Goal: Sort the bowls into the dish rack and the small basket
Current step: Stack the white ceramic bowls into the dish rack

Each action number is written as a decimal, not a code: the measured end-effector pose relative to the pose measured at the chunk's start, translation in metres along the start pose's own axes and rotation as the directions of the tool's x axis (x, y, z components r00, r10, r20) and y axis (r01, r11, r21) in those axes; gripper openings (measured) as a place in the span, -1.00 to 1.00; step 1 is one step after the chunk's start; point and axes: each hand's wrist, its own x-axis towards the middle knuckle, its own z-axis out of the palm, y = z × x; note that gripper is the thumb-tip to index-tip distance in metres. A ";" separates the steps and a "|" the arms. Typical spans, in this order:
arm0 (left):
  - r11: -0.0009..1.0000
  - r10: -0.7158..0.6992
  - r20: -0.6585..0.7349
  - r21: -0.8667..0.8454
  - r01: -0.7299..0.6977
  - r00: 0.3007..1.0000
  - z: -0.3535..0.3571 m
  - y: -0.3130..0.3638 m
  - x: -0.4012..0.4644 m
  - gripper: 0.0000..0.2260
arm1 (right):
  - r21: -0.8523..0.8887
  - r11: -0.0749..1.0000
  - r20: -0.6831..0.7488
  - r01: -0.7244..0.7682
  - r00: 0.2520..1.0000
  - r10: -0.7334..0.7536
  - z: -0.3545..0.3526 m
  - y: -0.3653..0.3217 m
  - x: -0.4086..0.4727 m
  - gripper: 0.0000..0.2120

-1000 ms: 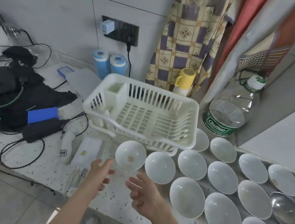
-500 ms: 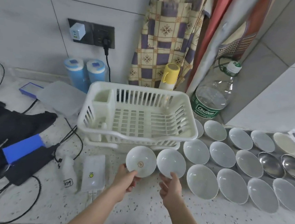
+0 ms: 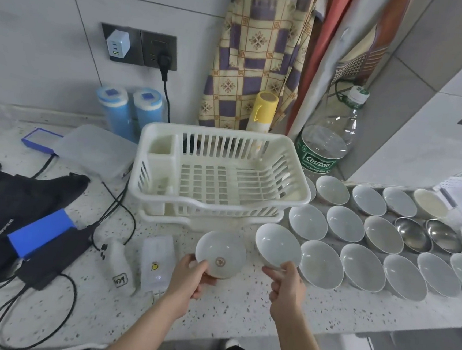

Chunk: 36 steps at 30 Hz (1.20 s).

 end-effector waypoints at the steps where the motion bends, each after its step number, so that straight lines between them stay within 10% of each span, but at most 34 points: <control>1: 1.000 0.012 0.009 0.004 -0.012 1.000 -0.003 0.002 -0.004 -0.73 | 0.020 0.999 -0.002 0.037 0.999 -0.037 -0.001 -0.001 -0.006 -0.85; 11: 0.975 0.190 0.087 -0.133 -0.178 0.978 -0.012 0.054 -0.030 -0.68 | 0.137 0.957 0.082 0.254 0.960 -0.266 0.012 -0.052 -0.040 -0.92; 25: 0.920 0.335 -0.236 -0.126 -0.371 0.912 -0.008 0.132 0.011 -0.67 | 0.074 0.909 0.292 0.410 0.863 -0.413 0.059 -0.134 -0.013 -0.91; 36: 0.907 0.414 -0.405 0.105 -0.408 0.815 -0.002 0.139 0.040 -0.68 | -0.470 0.624 0.514 0.624 0.769 -0.381 0.123 -0.169 0.057 -0.81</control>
